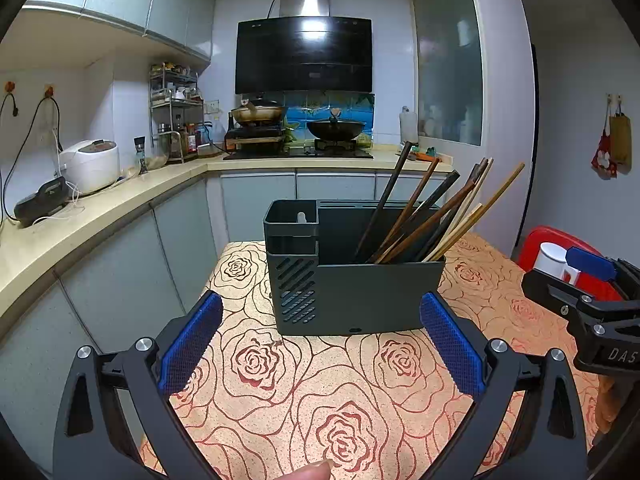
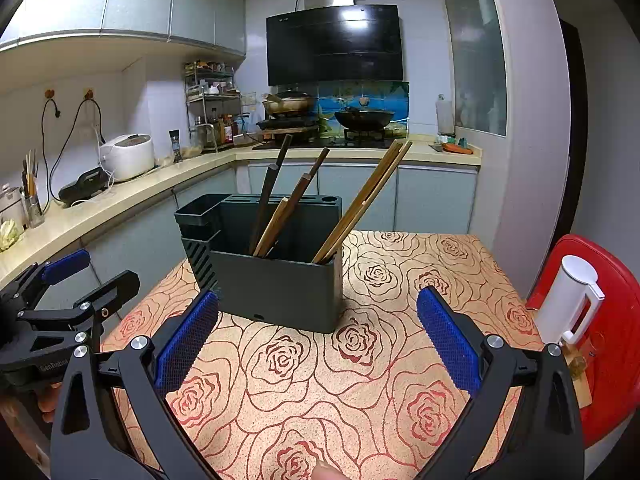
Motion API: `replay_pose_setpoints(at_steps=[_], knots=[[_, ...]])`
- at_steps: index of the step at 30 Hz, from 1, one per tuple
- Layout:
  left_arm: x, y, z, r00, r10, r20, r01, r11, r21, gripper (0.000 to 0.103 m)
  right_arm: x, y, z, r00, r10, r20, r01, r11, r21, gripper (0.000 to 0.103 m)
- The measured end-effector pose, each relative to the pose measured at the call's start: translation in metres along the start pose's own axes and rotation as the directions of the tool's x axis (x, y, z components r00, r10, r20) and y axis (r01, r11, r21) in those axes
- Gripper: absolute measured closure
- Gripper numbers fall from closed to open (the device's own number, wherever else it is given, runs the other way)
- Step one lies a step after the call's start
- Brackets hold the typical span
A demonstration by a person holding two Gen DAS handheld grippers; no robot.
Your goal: Organize utensils
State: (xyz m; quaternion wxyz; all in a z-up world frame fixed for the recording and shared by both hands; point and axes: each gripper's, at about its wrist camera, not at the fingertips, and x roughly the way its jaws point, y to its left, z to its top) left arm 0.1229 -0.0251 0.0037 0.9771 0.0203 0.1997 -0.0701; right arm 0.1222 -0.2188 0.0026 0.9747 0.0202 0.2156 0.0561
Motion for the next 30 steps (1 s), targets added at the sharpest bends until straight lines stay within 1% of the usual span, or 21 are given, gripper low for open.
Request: replay_pose_setpoints(at_steps=[6, 21, 26, 30], knots=[[-0.0004, 0.0020, 0.0005, 1.000, -0.004, 0.001, 0.004, 1.000, -0.011, 0.007, 0.0021, 0.0008, -0.0058, 1.000, 0.000, -0.003, 0.000, 1.000, -0.006, 0.007], [-0.0007, 0.0026, -0.0009, 1.000, 0.002, 0.009, -0.002, 1.000, -0.008, 0.007, 0.0054, -0.0017, -0.0061, 1.000, -0.002, -0.011, 0.002, 1.000, -0.007, 0.007], [0.0024, 0.0057, 0.0004, 1.000, 0.018, -0.012, -0.019, 1.000, -0.025, 0.007, 0.0055, -0.0011, -0.0064, 1.000, 0.000, -0.013, 0.000, 1.000, -0.008, 0.007], [0.0047, 0.0060, 0.0003, 1.000, 0.010, -0.024, -0.011, 1.000, -0.030, 0.007, 0.0069, -0.0001, -0.0070, 1.000, 0.002, -0.020, -0.002, 1.000, -0.012, 0.007]])
